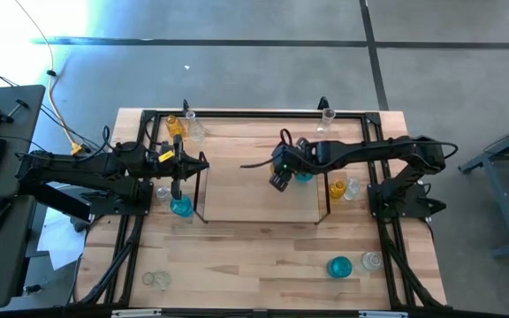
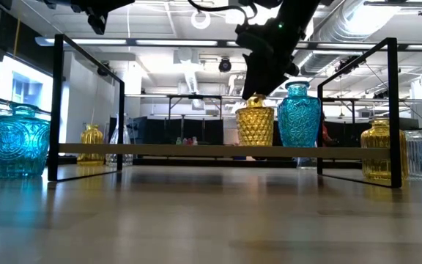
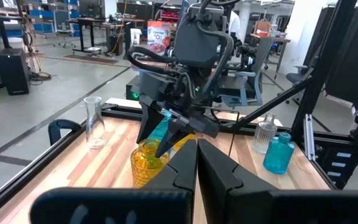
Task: Sort vases onto shelf
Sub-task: Put the yellow vase on the shelf, then put the transparent vase on the shelf
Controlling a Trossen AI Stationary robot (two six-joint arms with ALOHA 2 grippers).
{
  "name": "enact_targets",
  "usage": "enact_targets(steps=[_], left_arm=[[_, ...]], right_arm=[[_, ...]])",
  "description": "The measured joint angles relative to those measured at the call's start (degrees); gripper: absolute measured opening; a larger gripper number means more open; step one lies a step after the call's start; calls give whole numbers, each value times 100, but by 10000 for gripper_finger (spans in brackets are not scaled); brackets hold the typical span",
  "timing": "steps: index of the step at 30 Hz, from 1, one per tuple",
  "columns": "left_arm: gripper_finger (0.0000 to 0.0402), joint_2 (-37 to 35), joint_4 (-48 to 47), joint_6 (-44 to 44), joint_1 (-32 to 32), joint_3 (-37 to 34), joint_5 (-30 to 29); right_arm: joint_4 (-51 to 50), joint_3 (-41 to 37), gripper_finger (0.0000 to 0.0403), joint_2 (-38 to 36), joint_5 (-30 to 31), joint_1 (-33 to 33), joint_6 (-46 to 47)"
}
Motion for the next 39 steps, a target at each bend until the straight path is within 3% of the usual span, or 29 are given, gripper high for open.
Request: enact_targets(steps=[10, 15, 25, 29, 32, 37, 39], left_arm=[[5, 0, 0, -48, 2, 0, 14], [5, -1, 2, -50, 2, 0, 17], [5, 35, -115, -89, 74, 2, 22], [1, 216, -133, -94, 181, 2, 21], [1, 265, -97, -46, 305, 2, 24], [0, 258, -86, 127, 390, 2, 23], [0, 255, -78, 205, 393, 2, 24]], right_arm=[[0, 18, 239, 0, 109, 2, -110], [-19, 48, 251, -26, 192, 9, -337], [-1265, 1327, 247, -63, 580, 105, -1097], [-2439, 2188, 209, -69, 1051, 101, -1266], [-3074, 2429, 148, -232, 1707, 101, -1258], [-2516, 1212, 22, -1321, 2003, -140, -859], [-1953, 433, 12, -1870, 1971, -327, -799]])
